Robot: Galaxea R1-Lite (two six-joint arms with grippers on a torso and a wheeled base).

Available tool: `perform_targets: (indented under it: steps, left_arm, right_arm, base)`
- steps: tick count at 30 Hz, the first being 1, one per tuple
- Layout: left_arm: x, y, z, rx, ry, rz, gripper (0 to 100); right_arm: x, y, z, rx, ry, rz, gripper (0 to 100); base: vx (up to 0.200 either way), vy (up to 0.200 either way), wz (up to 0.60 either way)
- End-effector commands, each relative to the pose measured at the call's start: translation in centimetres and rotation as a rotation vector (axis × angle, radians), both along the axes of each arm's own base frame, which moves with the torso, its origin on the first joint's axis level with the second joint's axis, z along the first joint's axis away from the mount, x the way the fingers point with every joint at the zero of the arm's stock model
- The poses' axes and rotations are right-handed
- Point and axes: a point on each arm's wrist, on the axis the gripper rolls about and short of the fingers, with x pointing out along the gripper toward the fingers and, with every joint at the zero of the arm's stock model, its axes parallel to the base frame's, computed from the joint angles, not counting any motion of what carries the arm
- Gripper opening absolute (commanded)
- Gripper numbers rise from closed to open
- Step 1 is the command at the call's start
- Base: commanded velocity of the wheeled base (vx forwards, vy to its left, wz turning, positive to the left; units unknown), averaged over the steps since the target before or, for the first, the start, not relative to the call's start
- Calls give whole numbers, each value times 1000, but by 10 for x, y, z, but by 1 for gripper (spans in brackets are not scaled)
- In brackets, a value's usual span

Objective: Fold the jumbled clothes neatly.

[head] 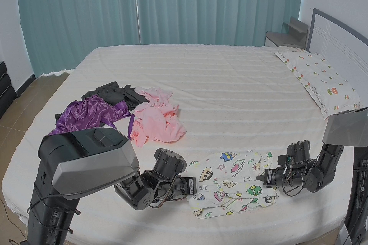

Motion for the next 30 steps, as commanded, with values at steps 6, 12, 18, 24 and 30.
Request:
perform_targets:
  steps: [6,12,18,24,30]
  left_arm:
    - [-7,10,1,1,-5,12,0]
    - [-7,14,1,-1,-10,20,0]
    - [-8,15,1,7,-19,38,0]
    - [-12,17,-2,-1,-38,42,0]
    - [-16,21,-3,-17,-51,43,100]
  right_arm:
    - [-4,10,6,-1,0,33,0]
    - [-5,13,8,0,-3,45,0]
    - [-5,13,7,0,-1,45,0]
    - [-8,13,6,-2,8,45,0]
    - [-9,12,7,-2,11,42,100]
  base:
    - [0,200,0]
    - [0,200,0]
    - [0,67,0]
    - [0,0,0]
    - [0,0,0]
